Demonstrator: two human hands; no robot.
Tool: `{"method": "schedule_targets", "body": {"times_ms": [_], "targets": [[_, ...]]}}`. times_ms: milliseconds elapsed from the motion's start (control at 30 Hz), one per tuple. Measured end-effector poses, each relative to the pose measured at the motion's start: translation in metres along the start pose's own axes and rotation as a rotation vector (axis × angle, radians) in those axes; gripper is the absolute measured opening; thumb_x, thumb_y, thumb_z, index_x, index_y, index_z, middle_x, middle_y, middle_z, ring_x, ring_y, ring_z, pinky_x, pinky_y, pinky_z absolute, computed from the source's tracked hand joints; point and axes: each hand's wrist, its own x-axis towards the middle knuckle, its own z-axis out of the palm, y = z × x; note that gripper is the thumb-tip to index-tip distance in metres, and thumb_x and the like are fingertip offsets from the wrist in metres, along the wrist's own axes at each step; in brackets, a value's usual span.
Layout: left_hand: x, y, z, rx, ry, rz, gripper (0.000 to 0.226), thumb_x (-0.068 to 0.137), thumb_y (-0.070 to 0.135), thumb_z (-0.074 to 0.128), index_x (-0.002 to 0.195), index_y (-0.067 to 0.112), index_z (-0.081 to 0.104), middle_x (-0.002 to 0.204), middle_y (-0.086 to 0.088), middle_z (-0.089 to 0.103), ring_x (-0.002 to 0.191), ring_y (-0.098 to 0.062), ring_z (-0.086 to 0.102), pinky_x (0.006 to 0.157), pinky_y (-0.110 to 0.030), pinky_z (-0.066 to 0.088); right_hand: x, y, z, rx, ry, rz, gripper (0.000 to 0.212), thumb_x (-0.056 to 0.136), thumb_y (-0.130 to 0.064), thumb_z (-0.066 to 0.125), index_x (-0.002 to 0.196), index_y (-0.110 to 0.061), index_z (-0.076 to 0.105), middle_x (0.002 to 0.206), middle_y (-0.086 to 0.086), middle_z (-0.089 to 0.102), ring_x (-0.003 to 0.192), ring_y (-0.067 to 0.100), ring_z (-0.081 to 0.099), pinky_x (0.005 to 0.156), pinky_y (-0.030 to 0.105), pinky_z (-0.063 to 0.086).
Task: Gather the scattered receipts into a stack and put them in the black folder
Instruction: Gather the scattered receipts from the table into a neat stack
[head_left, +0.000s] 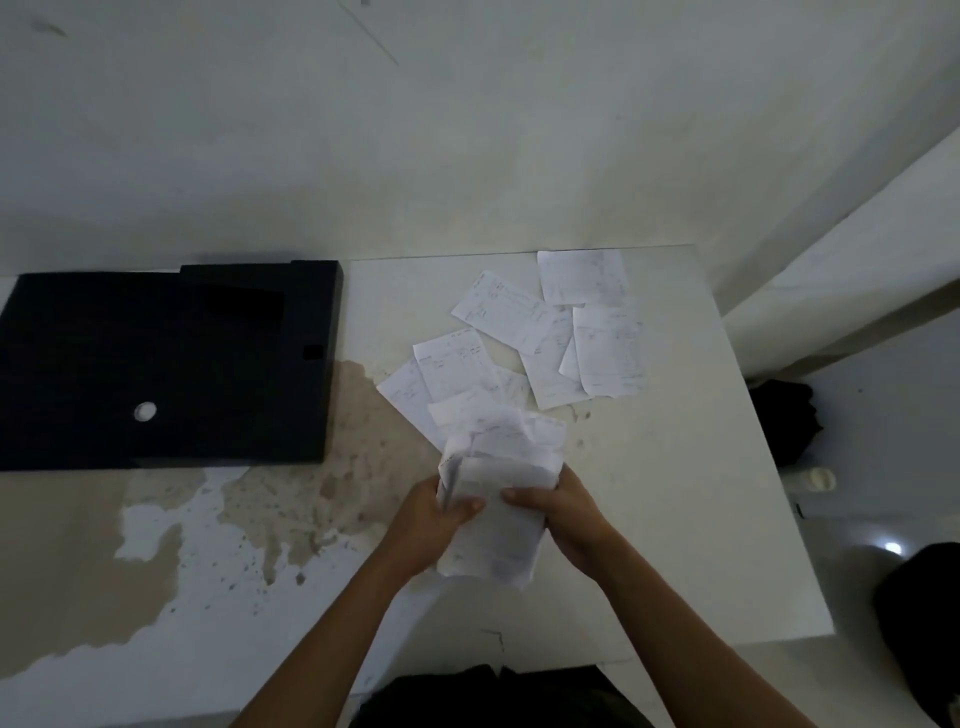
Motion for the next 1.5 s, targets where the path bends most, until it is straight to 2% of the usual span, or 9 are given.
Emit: {"method": "schedule_targets", "body": {"times_ms": [133,567,700,867,1000,1167,1267,1400,1500], "targets": [[-0.010,0.017,0.015,0.051,0.109,0.118,0.007,0.088,0.020,0.065,0.090,0.026,0.068,0.068,0.014,0.071,0.065,0.003,0.067,0.054,-0.012,0.048,-0.007,-0.025,-0.013,0.124,-0.072,-0.044,0.047,0.081,-0.012,0.070,0.128,-0.014,0.060,0.123,0.013,0.067,0.113,0.033,0.064,0.089,0.047,0.054],[-0.012,0.042,0.053,-0.268,0.295,0.041,0.021,0.081,0.022,0.074,0.099,0.015,0.068,0.090,0.003,0.073,0.078,-0.012,0.070,0.063,-0.021,0.054,-0.010,-0.074,-0.035,-0.056,-0.005,-0.060,0.017,0.094,-0.021,0.060,0.104,-0.018,0.074,0.107,0.004,0.076,0.101,0.023,0.071,0.095,0.046,0.054],[-0.007,0.034,0.058,-0.158,0.458,0.129,0.031,0.084,0.024,0.070,0.063,0.010,0.052,0.055,-0.010,0.044,0.046,-0.016,0.042,0.044,-0.023,0.035,-0.011,-0.079,-0.049,-0.315,-0.023,-0.202,0.025,0.089,-0.010,0.063,0.109,-0.019,0.074,0.105,-0.003,0.076,0.100,0.012,0.070,0.089,0.032,0.054],[-0.005,0.020,0.061,-0.042,0.414,0.238,0.022,0.082,0.005,0.071,0.100,0.017,0.065,0.078,0.019,0.067,0.071,0.011,0.063,0.065,-0.004,0.047,-0.006,-0.069,-0.056,-0.588,-0.024,-0.257,0.036,0.085,-0.023,0.072,0.120,-0.021,0.067,0.118,-0.008,0.070,0.109,0.006,0.063,0.093,0.026,0.046],[0.001,0.013,0.059,-0.047,0.437,0.208,0.027,0.075,0.025,0.078,0.094,0.033,0.063,0.086,0.016,0.068,0.075,0.007,0.066,0.072,-0.019,0.051,-0.001,-0.068,-0.054,-0.709,-0.008,-0.256,0.052,0.085,-0.040,0.071,0.132,-0.024,0.058,0.131,-0.008,0.062,0.119,0.007,0.054,0.101,0.029,0.041],[0.005,0.008,0.059,-0.063,0.440,0.200,0.031,0.066,0.043,0.073,0.094,0.039,0.060,0.082,0.038,0.067,0.079,0.017,0.063,0.069,-0.003,0.046,0.007,-0.063,-0.049,-0.785,-0.135,-0.145,0.046,0.094,-0.036,0.058,0.138,-0.024,0.052,0.136,-0.002,0.059,0.124,0.016,0.056,0.101,0.029,0.042],[0.006,0.000,0.059,-0.130,0.462,0.149,0.020,0.078,0.018,0.076,0.096,0.012,0.070,0.072,0.013,0.070,0.066,0.000,0.066,0.058,-0.007,0.047,0.009,-0.056,-0.046,-0.896,-0.242,-0.020,0.054,0.096,-0.036,0.054,0.146,-0.021,0.041,0.145,0.003,0.051,0.131,0.023,0.050,0.107,0.034,0.038],[0.004,-0.001,0.056,-0.175,0.475,0.160,0.051,0.066,0.058,0.072,0.090,0.013,0.069,0.073,0.006,0.068,0.072,-0.016,0.065,0.058,-0.011,0.051,0.004,-0.058,-0.041,-0.893,-0.265,-0.032,0.064,0.089,-0.036,0.061,0.147,-0.025,0.036,0.148,0.000,0.047,0.134,0.021,0.046,0.109,0.036,0.038],[0.000,0.008,0.053,-0.145,0.416,0.176,0.039,0.059,0.074,0.068,0.081,0.041,0.069,0.073,0.027,0.070,0.074,0.008,0.065,0.068,-0.008,0.049,-0.003,-0.070,-0.040,-0.864,-0.147,-0.220,0.069,0.090,-0.024,0.066,0.148,-0.021,0.029,0.147,-0.003,0.043,0.130,0.009,0.042,0.098,0.013,0.033]]}}
